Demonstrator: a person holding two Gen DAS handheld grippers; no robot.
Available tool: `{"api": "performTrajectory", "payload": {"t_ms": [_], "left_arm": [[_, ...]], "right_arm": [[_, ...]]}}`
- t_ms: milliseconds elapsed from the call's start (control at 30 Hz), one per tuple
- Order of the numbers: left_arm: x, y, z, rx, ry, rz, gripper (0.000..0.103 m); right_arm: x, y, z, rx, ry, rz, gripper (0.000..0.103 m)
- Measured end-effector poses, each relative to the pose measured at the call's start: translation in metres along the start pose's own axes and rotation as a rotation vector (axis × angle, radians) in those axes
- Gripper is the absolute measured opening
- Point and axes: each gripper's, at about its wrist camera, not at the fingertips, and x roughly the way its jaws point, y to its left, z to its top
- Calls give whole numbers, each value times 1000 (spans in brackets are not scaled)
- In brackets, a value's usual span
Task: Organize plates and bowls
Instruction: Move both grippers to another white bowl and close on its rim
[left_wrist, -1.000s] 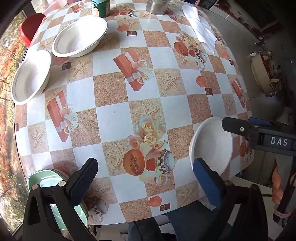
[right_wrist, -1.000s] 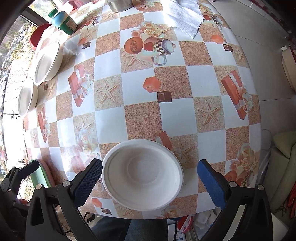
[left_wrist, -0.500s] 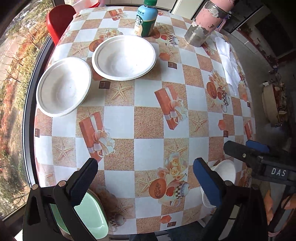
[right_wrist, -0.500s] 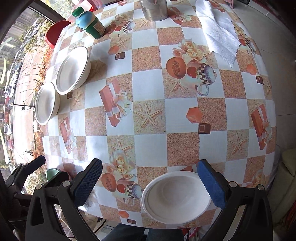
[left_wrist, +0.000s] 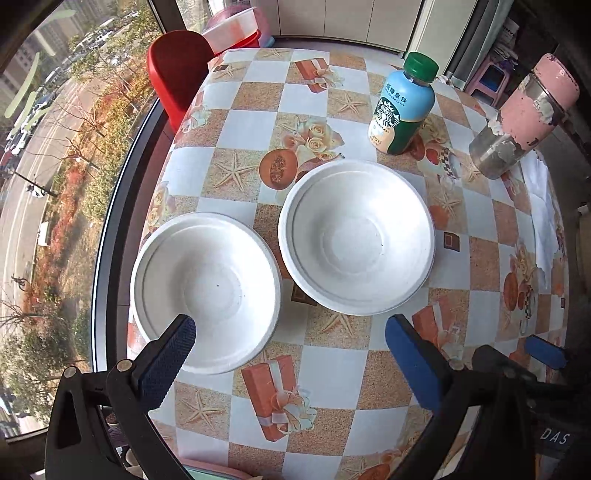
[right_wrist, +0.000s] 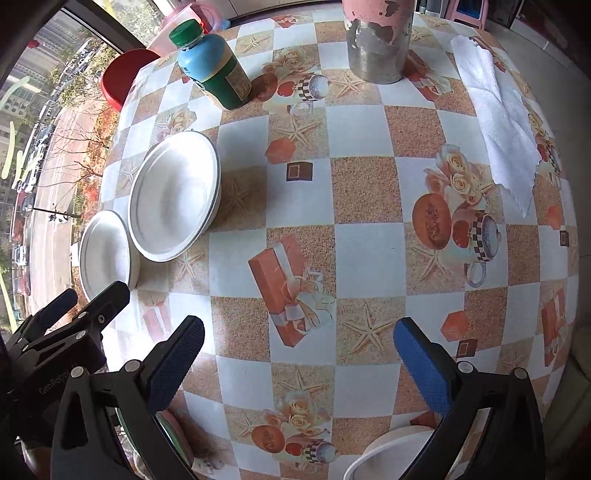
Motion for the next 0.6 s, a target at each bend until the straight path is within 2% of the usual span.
{"api": "performTrajectory", "payload": {"t_ms": [267,433,467,533,600], "left_arm": [[39,-1,51,37,-8,83,98],[65,-6,70,87,37,78,89],[71,-9,72,102,50,77,86],[81,-14,75,135,70,85,79],[89,-18,76,146,95,67,72]], "right_arm": [[30,20,51,27,-25,-10,103],[51,24,71,20,-18,-50,103],[56,25,73,19,-10,-48,100],[63,26,76,13,4,-44,77],[71,29,78,11,22,-31,72]]}}
